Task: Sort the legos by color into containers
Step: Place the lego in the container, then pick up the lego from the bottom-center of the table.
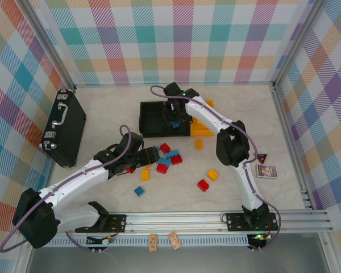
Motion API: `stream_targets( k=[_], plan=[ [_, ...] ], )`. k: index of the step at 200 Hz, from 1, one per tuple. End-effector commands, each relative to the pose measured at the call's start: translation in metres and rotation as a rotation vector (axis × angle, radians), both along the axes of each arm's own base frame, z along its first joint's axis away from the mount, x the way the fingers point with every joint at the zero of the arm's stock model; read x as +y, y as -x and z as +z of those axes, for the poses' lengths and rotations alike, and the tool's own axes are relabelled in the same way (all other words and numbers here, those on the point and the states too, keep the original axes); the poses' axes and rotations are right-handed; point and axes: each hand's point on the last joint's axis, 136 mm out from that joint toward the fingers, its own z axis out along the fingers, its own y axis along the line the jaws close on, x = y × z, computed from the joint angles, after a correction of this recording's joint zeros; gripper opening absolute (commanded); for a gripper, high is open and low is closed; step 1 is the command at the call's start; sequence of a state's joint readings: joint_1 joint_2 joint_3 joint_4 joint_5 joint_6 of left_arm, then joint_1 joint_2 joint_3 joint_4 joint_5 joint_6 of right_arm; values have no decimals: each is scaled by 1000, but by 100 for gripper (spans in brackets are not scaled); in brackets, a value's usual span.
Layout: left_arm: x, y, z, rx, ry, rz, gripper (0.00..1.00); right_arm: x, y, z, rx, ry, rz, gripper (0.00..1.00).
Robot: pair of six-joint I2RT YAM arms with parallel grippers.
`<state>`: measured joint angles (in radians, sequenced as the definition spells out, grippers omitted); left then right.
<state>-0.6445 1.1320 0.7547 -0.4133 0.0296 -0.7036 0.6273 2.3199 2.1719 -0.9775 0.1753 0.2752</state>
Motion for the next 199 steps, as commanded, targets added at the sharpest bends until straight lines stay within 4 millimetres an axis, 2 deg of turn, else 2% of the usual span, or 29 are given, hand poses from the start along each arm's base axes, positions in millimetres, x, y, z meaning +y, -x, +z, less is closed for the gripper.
stream_targets(
  k=[1, 17, 46, 103, 137, 165, 199],
  plan=[
    [5, 2, 1, 1, -1, 11, 73, 0, 8, 43, -61, -60, 3, 69],
    [3, 3, 1, 5, -6, -10, 73, -4, 16, 56, -81, -85, -3, 68],
    [-7, 3, 1, 12, 6, -67, 73, -18, 38, 67, -80, -109, -27, 68],
    [-42, 8, 6, 10, 41, -247, 71, -65, 97, 58, -42, -123, -142, 69],
    [-66, 13, 2, 19, 67, -348, 71, -105, 130, 42, 17, -116, -303, 71],
    [-83, 20, -5, 23, 51, -415, 71, -134, 164, 12, 138, -89, -460, 74],
    [-91, 25, -16, 44, 32, -443, 71, -148, 196, -16, 182, -135, -566, 75]
  ],
)
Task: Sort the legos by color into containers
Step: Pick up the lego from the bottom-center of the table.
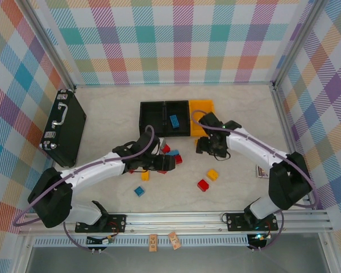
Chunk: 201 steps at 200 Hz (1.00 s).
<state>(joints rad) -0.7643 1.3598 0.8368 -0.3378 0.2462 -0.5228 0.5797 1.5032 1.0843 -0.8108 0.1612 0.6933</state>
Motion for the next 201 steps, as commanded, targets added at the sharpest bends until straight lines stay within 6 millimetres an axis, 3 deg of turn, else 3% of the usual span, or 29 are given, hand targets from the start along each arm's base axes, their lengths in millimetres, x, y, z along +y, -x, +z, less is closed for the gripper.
stream_targets(
  k=[1, 25, 70, 150, 201],
  plan=[
    [-14, -1, 7, -26, 21, -49, 71, -6, 21, -11, 34, -61, -133, 75],
    [-19, 3, 5, -25, 16, -70, 71, -19, 36, -22, 52, -48, -192, 75],
    [-25, 8, -3, -39, -39, -110, 71, -19, 53, -46, 126, -69, -236, 74],
    [-29, 13, -13, -31, -65, -113, 71, -12, 54, -69, 175, -83, -262, 65],
    [-28, 11, -17, -27, -76, -100, 71, -14, 61, -71, 189, -84, -265, 60]
  ],
)
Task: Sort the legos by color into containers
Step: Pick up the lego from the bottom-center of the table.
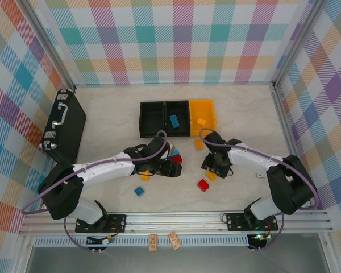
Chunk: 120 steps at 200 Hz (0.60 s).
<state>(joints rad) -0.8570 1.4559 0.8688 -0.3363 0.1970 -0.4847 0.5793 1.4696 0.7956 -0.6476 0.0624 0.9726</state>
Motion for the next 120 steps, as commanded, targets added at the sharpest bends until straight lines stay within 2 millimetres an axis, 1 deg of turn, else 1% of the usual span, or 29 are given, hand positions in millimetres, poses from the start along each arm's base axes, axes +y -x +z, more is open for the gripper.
stream_targets(
  k=[1, 13, 32, 56, 73, 99, 120],
  plan=[
    [-7, -3, 4, -19, 6, -5, 71, -1, 10, -4, 31, -5, -12, 60],
    [-8, -3, 3, -19, 7, -5, 71, -1, 12, -6, 41, -3, -10, 61],
    [-8, -4, 3, -19, 6, 0, 71, 0, 17, -7, 57, 0, -2, 64],
    [-8, -4, 2, -17, 6, 2, 71, 0, 23, -9, 66, 11, 4, 61],
    [-9, -4, 0, -12, 7, 5, 71, 0, 24, -9, 64, 12, -1, 57],
    [-9, -4, -1, -10, 6, 6, 71, 3, 20, -6, 44, 7, 4, 43],
    [-8, -5, 0, -16, 6, 12, 71, 5, 13, 0, 21, 6, 21, 37]
  ],
)
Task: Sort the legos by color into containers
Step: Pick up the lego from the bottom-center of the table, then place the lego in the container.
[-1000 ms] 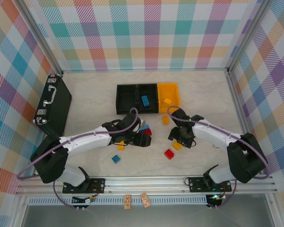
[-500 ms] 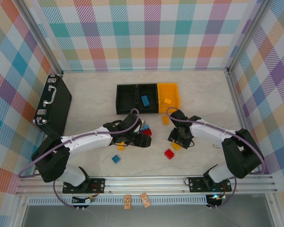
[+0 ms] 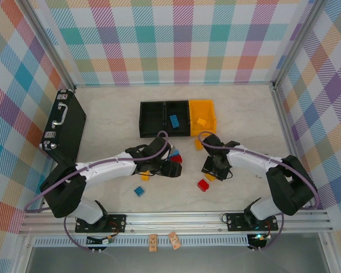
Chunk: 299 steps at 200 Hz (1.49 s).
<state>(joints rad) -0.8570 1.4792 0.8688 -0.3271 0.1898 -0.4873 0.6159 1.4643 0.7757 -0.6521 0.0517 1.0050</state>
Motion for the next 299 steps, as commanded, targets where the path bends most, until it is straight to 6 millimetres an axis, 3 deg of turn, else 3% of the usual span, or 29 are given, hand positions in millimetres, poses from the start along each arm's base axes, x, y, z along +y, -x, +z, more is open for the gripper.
stream_targets(
  k=[1, 57, 102, 162, 221, 299],
  plan=[
    [-8, -4, 8, -22, 21, 6, 71, 0, 0, 5, -8, 6, 16, 37],
    [0, -10, 15, -55, 11, 58, 71, 3, -40, 44, -138, 53, 92, 33],
    [7, -20, 31, -97, 18, 116, 71, 2, -99, 91, -274, 69, 121, 33],
    [15, -32, 44, -123, 27, 180, 71, 0, -192, 119, -350, 89, 121, 34],
    [21, -39, 51, -121, 39, 213, 72, 10, -257, 108, -325, 98, 114, 35],
    [26, -39, 48, -115, 33, 231, 72, 15, -296, 79, -274, 137, 122, 37]
  ],
)
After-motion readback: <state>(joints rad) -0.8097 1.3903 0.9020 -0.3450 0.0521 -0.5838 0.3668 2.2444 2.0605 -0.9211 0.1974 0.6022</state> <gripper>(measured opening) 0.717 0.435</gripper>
